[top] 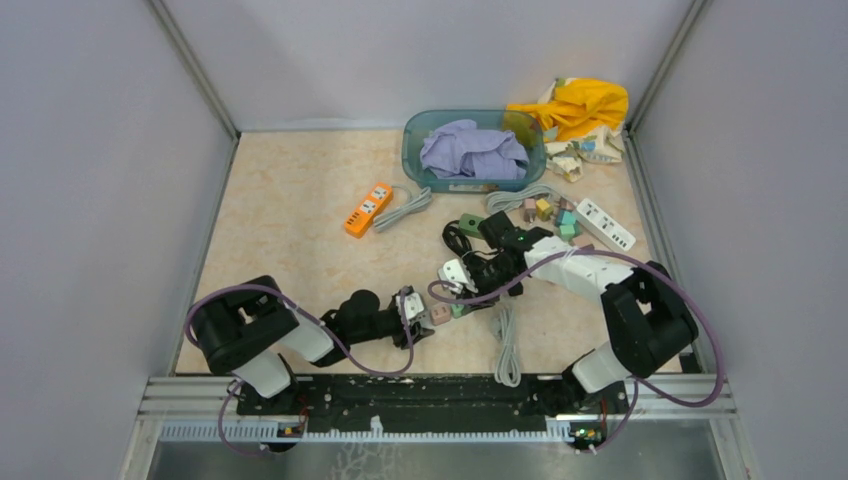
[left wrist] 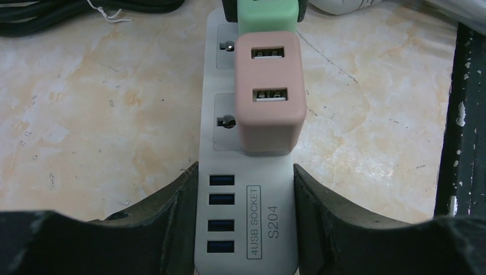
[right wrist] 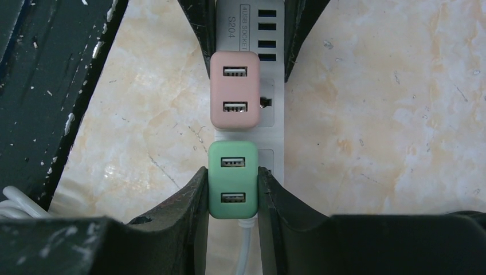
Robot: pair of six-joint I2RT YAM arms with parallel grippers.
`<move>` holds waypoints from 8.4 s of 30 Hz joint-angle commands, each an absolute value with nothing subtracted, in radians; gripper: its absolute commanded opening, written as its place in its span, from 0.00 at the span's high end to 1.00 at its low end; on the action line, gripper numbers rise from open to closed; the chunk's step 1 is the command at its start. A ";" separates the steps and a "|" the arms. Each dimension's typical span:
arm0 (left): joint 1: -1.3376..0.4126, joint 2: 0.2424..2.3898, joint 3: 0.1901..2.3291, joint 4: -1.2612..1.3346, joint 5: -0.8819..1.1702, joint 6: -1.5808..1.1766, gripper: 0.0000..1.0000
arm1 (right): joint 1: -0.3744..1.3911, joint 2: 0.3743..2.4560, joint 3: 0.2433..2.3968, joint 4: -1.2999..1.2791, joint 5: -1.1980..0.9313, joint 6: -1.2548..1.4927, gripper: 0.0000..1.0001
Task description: Pull the plug off the socket
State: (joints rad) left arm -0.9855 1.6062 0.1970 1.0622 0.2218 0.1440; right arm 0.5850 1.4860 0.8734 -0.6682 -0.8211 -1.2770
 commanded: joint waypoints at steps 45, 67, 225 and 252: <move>-0.983 1.566 0.170 1.054 0.254 0.094 0.99 | 0.605 1.454 0.864 -0.693 -0.935 -1.434 0.93; -0.982 1.563 0.180 1.041 0.265 0.097 0.99 | 0.537 1.425 0.858 -0.656 -0.928 -1.400 0.93; -0.970 1.602 0.212 1.013 0.328 0.084 0.99 | 0.498 1.416 0.850 -0.591 -1.073 -1.294 1.00; -0.966 1.601 0.219 1.002 0.337 0.085 0.99 | 0.471 1.412 0.933 -0.826 -1.076 -1.463 1.00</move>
State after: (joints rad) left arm -0.9642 1.5887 0.2058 1.0210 0.2966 0.0975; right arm 0.4831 1.4208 0.8875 -0.7357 -1.0084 -1.3735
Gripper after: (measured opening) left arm 0.576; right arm 0.305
